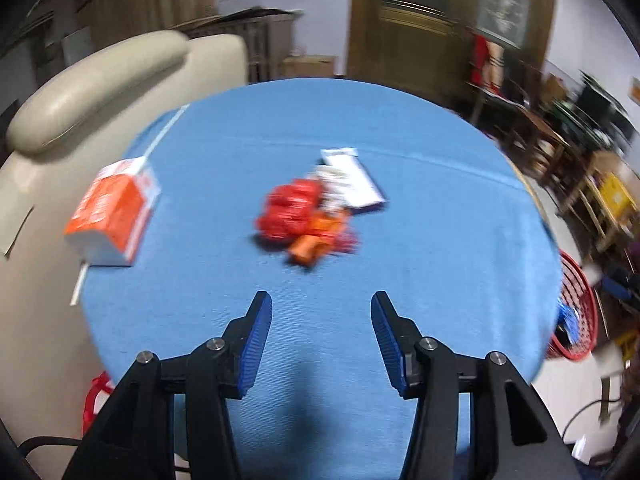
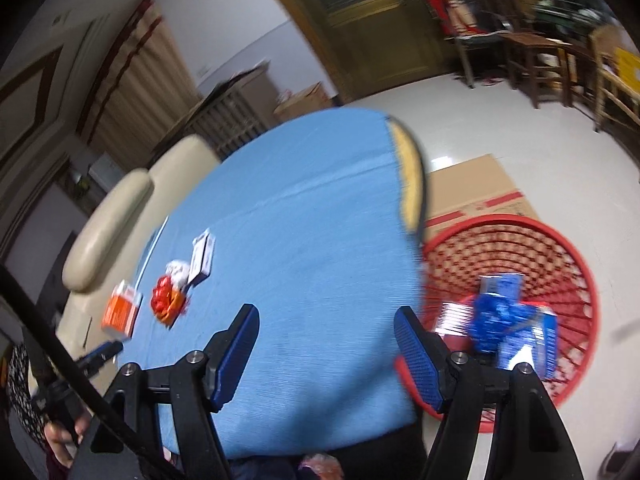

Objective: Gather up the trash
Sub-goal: 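Move both tools back over the table toward the red bag and white box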

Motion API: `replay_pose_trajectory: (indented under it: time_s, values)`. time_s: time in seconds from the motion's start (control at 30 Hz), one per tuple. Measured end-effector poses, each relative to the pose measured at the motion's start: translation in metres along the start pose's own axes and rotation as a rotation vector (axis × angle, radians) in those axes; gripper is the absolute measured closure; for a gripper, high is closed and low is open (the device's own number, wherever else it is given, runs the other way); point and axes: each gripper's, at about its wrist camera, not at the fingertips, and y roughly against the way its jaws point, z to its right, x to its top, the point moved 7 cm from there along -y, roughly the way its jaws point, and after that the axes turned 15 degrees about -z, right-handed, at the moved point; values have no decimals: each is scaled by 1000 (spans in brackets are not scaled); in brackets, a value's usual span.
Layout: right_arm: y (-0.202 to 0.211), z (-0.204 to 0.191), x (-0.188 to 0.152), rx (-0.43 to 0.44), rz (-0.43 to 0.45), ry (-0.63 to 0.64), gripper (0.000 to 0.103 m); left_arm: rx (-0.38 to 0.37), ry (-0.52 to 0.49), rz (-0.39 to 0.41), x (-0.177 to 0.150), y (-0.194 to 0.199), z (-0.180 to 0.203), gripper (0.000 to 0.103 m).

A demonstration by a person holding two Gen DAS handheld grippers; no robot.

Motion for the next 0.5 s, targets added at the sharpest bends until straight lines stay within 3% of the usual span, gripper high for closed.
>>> replay_pose_trajectory:
  time_s: [0.23,0.5]
  values:
    - [-61,-63,30,16,-98,105,33,-11,18,-2,33,-17,-22,51]
    - [-133,-133,79,10,-229,183,34,-149,60,-66,79,-61,-30,51]
